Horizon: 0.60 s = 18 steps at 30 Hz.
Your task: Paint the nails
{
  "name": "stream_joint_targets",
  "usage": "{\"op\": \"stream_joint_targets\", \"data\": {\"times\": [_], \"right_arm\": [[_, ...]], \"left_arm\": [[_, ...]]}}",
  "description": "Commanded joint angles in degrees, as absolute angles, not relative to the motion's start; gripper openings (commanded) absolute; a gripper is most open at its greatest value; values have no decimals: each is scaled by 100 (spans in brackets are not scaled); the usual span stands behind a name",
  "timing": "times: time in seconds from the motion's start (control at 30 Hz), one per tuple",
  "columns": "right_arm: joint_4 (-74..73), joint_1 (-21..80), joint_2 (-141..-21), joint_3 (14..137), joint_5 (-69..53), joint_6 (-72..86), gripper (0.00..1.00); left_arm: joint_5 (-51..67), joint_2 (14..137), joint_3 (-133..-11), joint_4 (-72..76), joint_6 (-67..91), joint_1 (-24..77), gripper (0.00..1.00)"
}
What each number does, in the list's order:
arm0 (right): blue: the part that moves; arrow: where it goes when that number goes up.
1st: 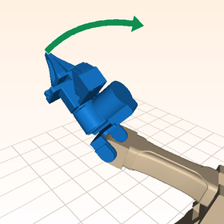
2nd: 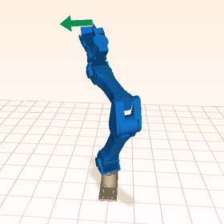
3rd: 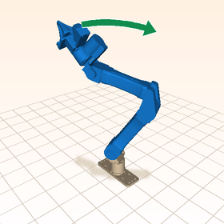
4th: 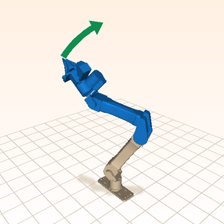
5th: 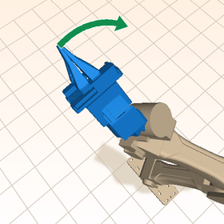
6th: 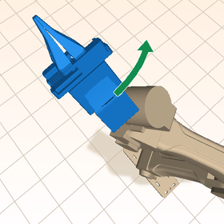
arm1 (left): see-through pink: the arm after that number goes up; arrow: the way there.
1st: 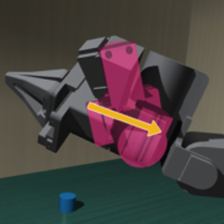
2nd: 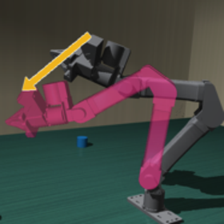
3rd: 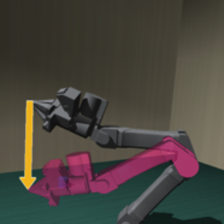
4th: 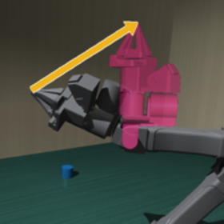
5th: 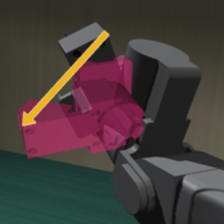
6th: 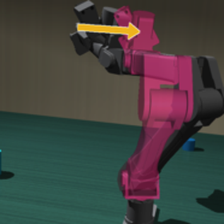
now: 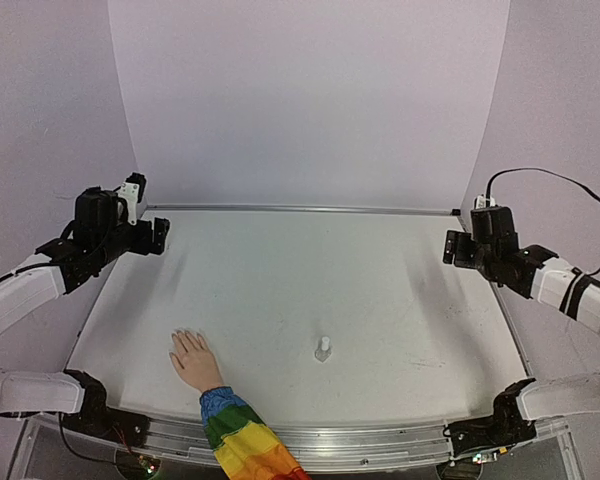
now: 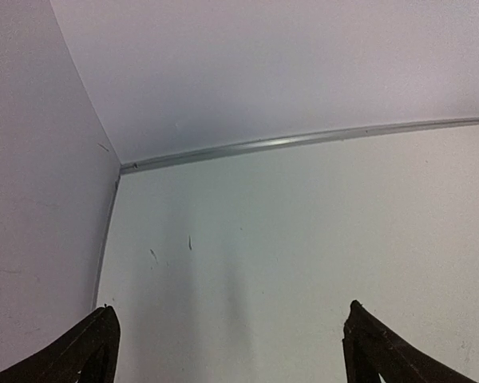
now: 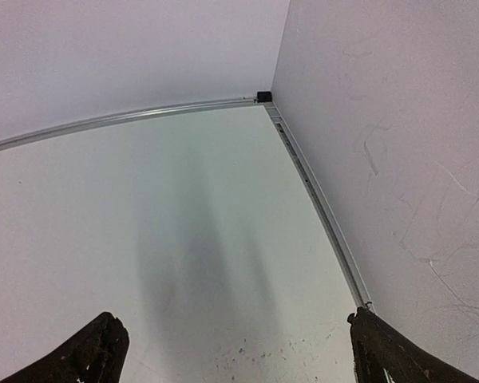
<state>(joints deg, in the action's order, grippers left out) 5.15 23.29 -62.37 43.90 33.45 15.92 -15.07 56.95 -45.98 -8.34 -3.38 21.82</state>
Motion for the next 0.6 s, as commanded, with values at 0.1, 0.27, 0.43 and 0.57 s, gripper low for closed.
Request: {"op": "stream_joint_targets", "data": {"times": [0.1,0.27,0.43,0.57], "right_arm": [[806,1490,-6742,4837,2567,1345,98],[917,1142,-6963,4980,2102,1231,98],[1003,951,-7148,5112,1640,1184,98],[1028,887,-7222,5179,1351,1219,98]], "left_arm": [[-137,6782,-5181,-1008,508,2099,99],[521,7545,-5490,-1208,834,2687,98],[827,8193,-5902,-1522,968,3669,95],[990,8772,-6341,-1844,985,4560,94]]}}
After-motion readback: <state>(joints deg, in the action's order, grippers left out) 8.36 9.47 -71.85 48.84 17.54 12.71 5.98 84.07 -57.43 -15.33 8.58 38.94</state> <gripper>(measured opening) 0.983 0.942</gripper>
